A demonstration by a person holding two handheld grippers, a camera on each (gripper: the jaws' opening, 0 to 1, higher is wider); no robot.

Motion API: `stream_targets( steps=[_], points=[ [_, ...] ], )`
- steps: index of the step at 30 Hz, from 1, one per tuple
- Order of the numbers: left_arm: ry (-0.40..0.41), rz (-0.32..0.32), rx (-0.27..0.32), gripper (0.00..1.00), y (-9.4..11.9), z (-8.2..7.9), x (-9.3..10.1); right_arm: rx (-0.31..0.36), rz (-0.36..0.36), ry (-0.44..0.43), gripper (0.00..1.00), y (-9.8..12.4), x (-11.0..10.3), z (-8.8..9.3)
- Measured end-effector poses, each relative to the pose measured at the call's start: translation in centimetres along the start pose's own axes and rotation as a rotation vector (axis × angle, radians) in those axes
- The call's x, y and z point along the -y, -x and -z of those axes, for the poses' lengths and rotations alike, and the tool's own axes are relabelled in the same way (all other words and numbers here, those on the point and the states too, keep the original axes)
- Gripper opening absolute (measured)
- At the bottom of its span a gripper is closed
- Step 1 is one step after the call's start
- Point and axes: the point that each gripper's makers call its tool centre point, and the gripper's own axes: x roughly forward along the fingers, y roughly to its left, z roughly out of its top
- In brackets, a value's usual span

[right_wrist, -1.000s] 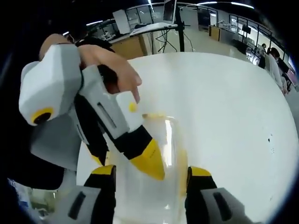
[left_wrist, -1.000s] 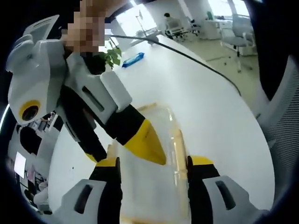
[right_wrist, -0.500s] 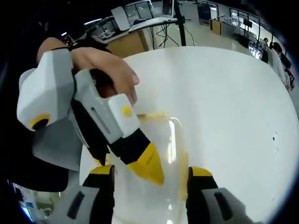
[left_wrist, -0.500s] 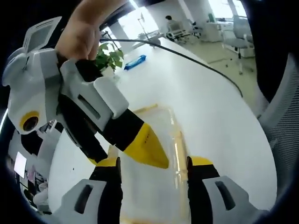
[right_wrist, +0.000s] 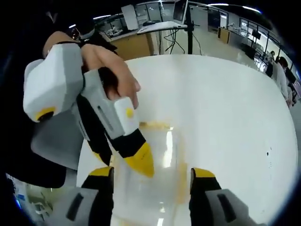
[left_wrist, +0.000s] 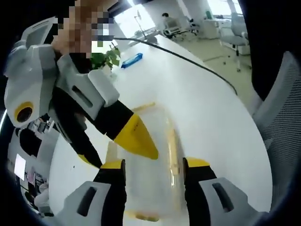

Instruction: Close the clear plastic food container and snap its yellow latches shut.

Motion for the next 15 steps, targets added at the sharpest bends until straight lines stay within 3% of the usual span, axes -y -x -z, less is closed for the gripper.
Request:
stream_targets(
  steps=[3, 6, 10, 15],
  points=[
    [-0.047, 0.003, -0.01, 0.49, 0.3, 0.1, 0.4, -0.021, 0.008, 0.024, 0.64, 0.0, 0.1, 0.2],
    [-0.013, 0.004, 0.005, 0.51, 0.5, -0.2, 0.1, -0.029, 0.03, 0.031, 0.64, 0.3, 0.3, 0.3],
    [-0.032, 0.005, 0.017, 0.51, 0.9, -0.8, 0.1, -0.028, 0.049, 0.035, 0.65, 0.7, 0.3, 0.2],
    [0.008, 0.008, 0.012, 0.53, 1.4, -0.6, -0.2, -0.029, 0.083, 0.04, 0.65, 1.1, 0.1, 0.4]
  ],
)
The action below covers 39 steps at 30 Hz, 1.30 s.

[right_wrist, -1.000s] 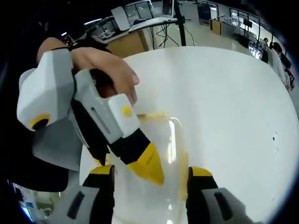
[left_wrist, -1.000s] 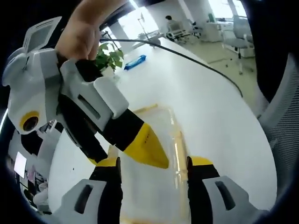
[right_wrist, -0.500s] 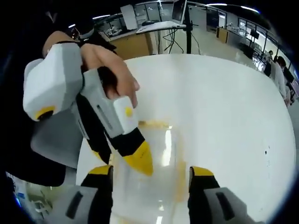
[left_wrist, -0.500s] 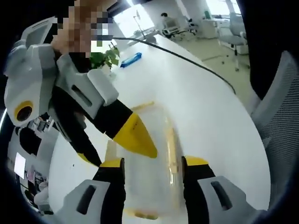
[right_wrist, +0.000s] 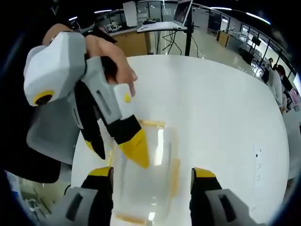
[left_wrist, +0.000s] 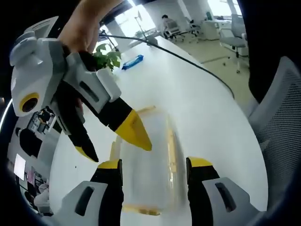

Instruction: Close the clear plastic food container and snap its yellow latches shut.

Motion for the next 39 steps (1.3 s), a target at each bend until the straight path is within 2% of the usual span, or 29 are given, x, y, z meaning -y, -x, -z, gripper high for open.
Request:
stream_targets(
  steps=[4, 7, 9, 10, 15, 17, 19, 23, 28, 33, 35, 36, 39],
  points=[
    [0.023, -0.001, -0.005, 0.53, 0.9, -0.1, -0.4, 0.006, 0.037, 0.004, 0.64, 0.6, -1.0, 0.0],
    [0.028, 0.011, -0.016, 0.55, 1.5, -0.3, -0.6, 0.005, 0.111, 0.056, 0.64, 1.4, -0.6, -0.3],
    [0.055, 0.02, -0.028, 0.53, 2.0, -0.2, -1.0, 0.0, 0.123, 0.053, 0.64, 2.0, -1.0, -0.3],
    [0.111, 0.046, -0.027, 0.52, 2.2, -0.3, -0.8, 0.0, 0.128, 0.053, 0.64, 2.2, -1.1, -0.4],
    [0.147, 0.106, -0.097, 0.57, 2.5, 0.8, -1.2, 0.013, 0.185, 0.022, 0.64, 3.3, -1.9, -0.9],
    [0.083, 0.096, -0.123, 0.54, 2.9, 1.3, -2.0, 0.022, 0.195, 0.015, 0.64, 3.3, -2.6, -0.8],
    [0.112, 0.111, -0.122, 0.52, 3.1, 1.3, -2.3, 0.022, 0.228, -0.046, 0.63, 3.1, -2.7, -0.1],
    [0.247, 0.148, -0.099, 0.54, 3.8, 1.1, -2.7, 0.02, 0.251, -0.08, 0.61, 2.7, -3.5, 0.6],
    [0.253, 0.128, -0.136, 0.47, 4.2, 2.1, -3.5, -0.02, 0.252, -0.117, 0.6, 2.4, -3.7, 1.4],
    [0.255, 0.123, -0.157, 0.47, 4.0, 2.4, -3.6, -0.003, 0.27, -0.14, 0.61, 2.3, -3.5, 1.0],
    [0.291, 0.11, -0.151, 0.46, 4.1, 2.2, -3.9, -0.014, 0.283, -0.133, 0.6, 2.0, -3.5, 1.2],
    [0.338, 0.103, -0.147, 0.47, 4.0, 2.1, -3.9, -0.012, 0.303, -0.112, 0.6, 2.0, -3.2, 1.1],
    [0.375, 0.072, -0.161, 0.5, 3.8, 2.4, -4.3, 0.01, 0.341, -0.152, 0.6, 2.1, -2.7, 1.0]
  ],
)
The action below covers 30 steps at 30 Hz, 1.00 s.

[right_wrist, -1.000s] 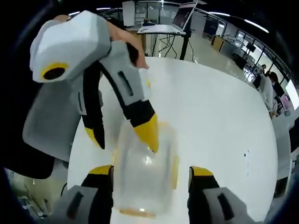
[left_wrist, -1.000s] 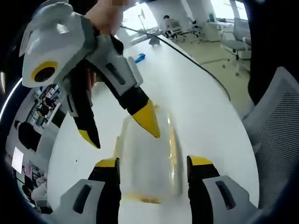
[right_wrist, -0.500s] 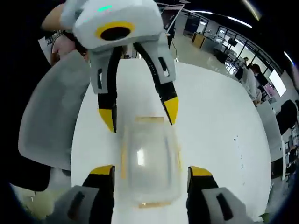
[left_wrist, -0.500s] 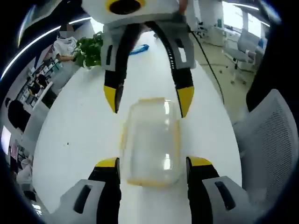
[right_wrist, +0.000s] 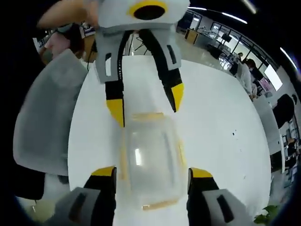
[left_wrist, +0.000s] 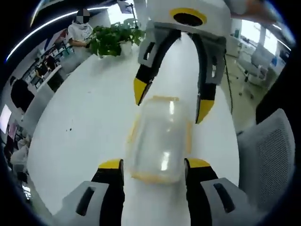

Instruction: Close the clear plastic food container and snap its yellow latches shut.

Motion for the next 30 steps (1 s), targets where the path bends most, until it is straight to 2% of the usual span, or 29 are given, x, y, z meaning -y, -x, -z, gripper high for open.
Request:
stream_targets(
  steps=[3, 6, 8, 10, 11, 13, 16, 19, 20, 22, 26, 27, 28, 30],
  points=[
    [0.062, -0.033, 0.012, 0.49, -0.4, 0.1, -0.5, 0.017, 0.031, -0.062, 0.6, -0.1, 0.1, -0.1],
    [0.117, -0.109, 0.032, 0.51, -0.3, -0.2, -1.6, 0.041, 0.07, -0.15, 0.6, 0.0, 0.3, -0.3],
    [0.16, -0.146, 0.041, 0.52, -0.4, -0.2, -2.1, 0.026, 0.116, -0.207, 0.6, 0.2, 0.9, 0.4],
    [0.154, -0.183, 0.045, 0.53, -0.2, -0.4, -2.7, 0.052, 0.139, -0.242, 0.59, 0.4, 1.1, 0.3],
    [0.161, -0.224, 0.061, 0.53, 0.0, -0.8, -3.2, 0.074, 0.163, -0.281, 0.59, 0.7, 1.4, 0.3],
    [0.185, -0.243, 0.084, 0.53, 0.0, -1.3, -3.2, 0.111, 0.203, -0.337, 0.6, 1.1, 1.7, 0.2],
    [0.205, -0.274, 0.085, 0.56, -0.1, -1.3, -3.3, 0.1, 0.254, -0.368, 0.59, 1.4, 2.2, 0.7],
    [0.237, -0.296, 0.088, 0.56, -0.3, -1.5, -3.0, 0.099, 0.262, -0.412, 0.6, 1.4, 1.9, 0.9],
    [0.257, -0.309, 0.094, 0.56, -0.4, -1.6, -3.0, 0.119, 0.261, -0.442, 0.6, 1.3, 1.8, 0.6],
    [0.293, -0.335, 0.092, 0.56, -0.5, -1.5, -2.9, 0.118, 0.281, -0.48, 0.6, 1.3, 1.9, 0.7],
    [0.4, -0.354, 0.095, 0.57, -0.6, -1.2, -2.8, 0.125, 0.334, -0.496, 0.6, 1.7, 2.4, 0.3],
    [0.416, -0.355, 0.09, 0.57, -0.6, -1.1, -2.7, 0.146, 0.369, -0.505, 0.6, 2.1, 2.8, 0.1],
    [0.409, -0.359, 0.088, 0.57, -0.5, -1.1, -2.8, 0.156, 0.377, -0.522, 0.6, 2.3, 2.9, 0.0],
    [0.445, -0.395, 0.079, 0.57, -0.2, -0.6, -3.2, 0.146, 0.382, -0.552, 0.61, 2.3, 2.9, 0.3]
  ],
)
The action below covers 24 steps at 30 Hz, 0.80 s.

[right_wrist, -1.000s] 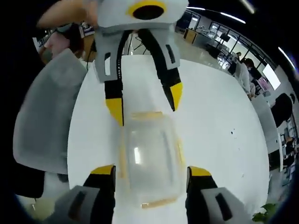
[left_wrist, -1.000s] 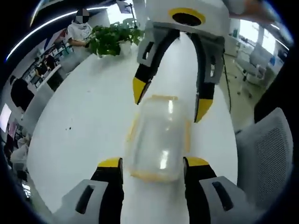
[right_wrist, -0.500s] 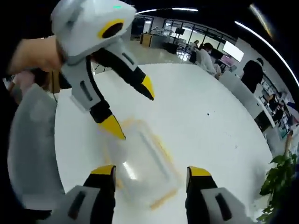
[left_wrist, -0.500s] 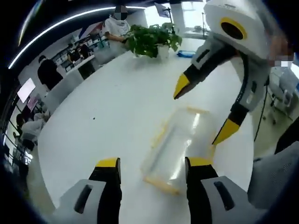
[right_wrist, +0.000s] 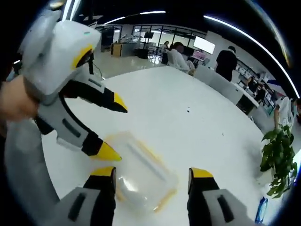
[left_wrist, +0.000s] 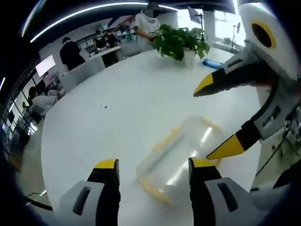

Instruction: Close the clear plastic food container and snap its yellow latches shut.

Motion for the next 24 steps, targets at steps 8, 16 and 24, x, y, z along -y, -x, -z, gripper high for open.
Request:
stream_targets(
  steps=[8, 16, 24],
  points=[
    [0.088, -0.06, -0.007, 0.56, 0.1, 0.8, -1.3, 0.033, 0.081, -0.164, 0.62, 0.2, 1.7, 0.8],
    [0.165, -0.069, -0.014, 0.54, -0.3, 1.6, -2.0, 0.059, 0.025, -0.265, 0.64, -0.5, 1.7, 1.1],
    [0.304, 0.009, 0.106, 0.59, -1.1, 0.7, -1.0, 0.147, 0.035, -0.331, 0.64, -0.9, 3.0, 1.5]
  ],
)
